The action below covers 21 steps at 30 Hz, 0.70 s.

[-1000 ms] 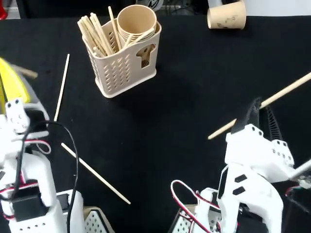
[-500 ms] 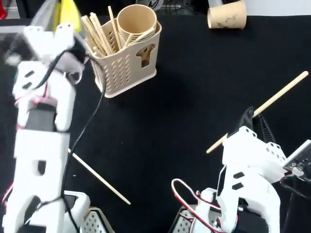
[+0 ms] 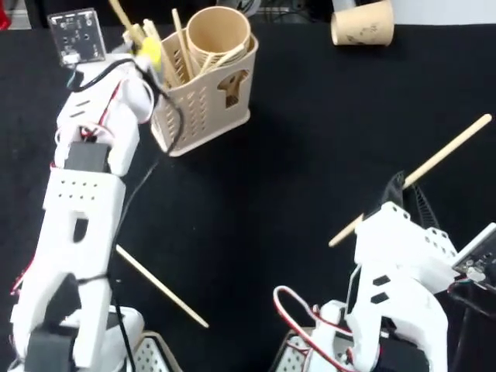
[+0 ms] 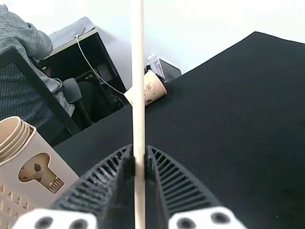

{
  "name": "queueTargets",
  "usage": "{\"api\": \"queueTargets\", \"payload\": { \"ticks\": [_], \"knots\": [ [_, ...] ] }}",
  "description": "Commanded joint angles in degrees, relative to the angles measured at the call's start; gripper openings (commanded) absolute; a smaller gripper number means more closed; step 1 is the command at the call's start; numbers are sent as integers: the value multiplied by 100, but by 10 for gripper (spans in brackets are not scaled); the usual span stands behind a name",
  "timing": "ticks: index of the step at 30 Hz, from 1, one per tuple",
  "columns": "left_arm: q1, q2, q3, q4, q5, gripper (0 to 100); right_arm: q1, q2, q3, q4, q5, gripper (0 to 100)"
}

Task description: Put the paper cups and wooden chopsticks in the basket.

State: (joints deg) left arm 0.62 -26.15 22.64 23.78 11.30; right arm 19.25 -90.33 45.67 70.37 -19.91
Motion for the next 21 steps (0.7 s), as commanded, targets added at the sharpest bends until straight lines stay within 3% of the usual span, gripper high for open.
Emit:
{"api": "queueTargets", "payload": {
  "ticks": [1, 7, 11, 15, 21],
  "knots": [
    [180, -1002, -233, 1398, 9, 253, 26, 48, -22, -105, 79, 11],
    [119, -2497, -198, 2884, 0, 255, -281, 224, -189, -958, 132, 11],
    [-418, -3305, -22, 3437, 0, 253, -1442, 1218, -963, -1011, 281, 11],
    [-1429, -3736, 673, 3587, 0, 253, -2611, 2633, -2299, -1415, 281, 11],
    [-2387, -3754, 2141, 3376, -475, 252, -4360, 3996, -3459, -3525, 475, 11]
  ]
}}
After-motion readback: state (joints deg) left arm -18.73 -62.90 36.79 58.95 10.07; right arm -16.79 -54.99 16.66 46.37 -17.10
